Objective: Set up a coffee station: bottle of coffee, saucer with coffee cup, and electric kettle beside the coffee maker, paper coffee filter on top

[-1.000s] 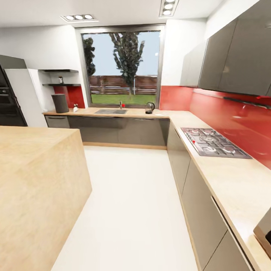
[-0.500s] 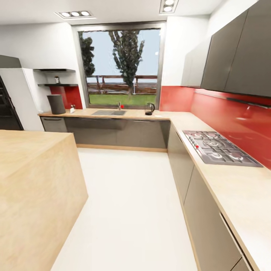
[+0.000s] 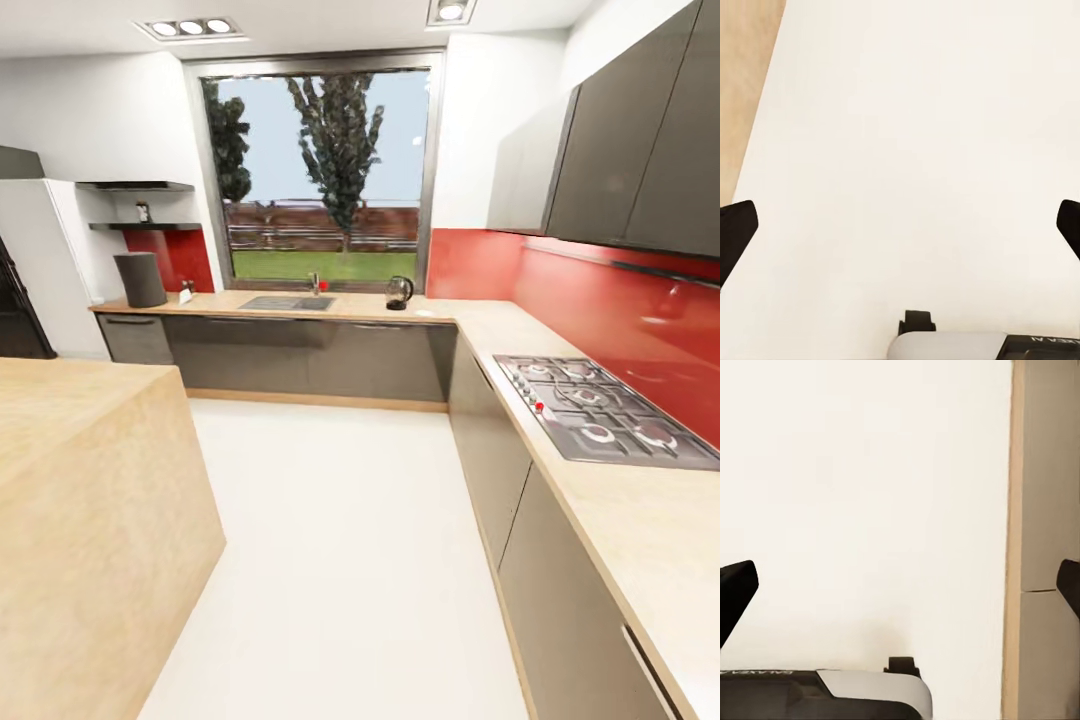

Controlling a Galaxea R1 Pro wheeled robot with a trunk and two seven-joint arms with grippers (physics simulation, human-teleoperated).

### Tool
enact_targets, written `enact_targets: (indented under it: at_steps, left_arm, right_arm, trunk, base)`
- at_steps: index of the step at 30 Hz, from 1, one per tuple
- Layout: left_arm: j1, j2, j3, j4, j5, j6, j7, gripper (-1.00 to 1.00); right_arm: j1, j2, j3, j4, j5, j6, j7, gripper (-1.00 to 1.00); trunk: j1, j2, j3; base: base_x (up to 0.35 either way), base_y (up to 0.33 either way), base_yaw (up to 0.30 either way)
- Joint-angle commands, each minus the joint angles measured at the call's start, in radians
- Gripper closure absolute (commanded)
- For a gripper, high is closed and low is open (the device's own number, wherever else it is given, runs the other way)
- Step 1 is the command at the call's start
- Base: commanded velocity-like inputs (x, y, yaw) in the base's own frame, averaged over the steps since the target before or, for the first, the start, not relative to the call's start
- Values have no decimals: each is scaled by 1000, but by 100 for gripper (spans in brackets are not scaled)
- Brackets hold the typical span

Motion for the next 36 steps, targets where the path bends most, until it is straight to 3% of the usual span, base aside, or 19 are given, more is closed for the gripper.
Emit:
enact_targets:
  at_steps: [1,36]
  left_arm:
    - [-1,0,-1,1,6,-3,1,-100]
    - [-1,0,-1,1,6,-3,1,-100]
  right_arm:
    - [0,0,0,0,1,-2,0,-100]
    - [0,0,3,0,1,-2,0,-100]
  trunk:
    - [1,-2,-2]
    - [1,-2,-2]
  base:
    - [336,0,0]
    - [336,0,0]
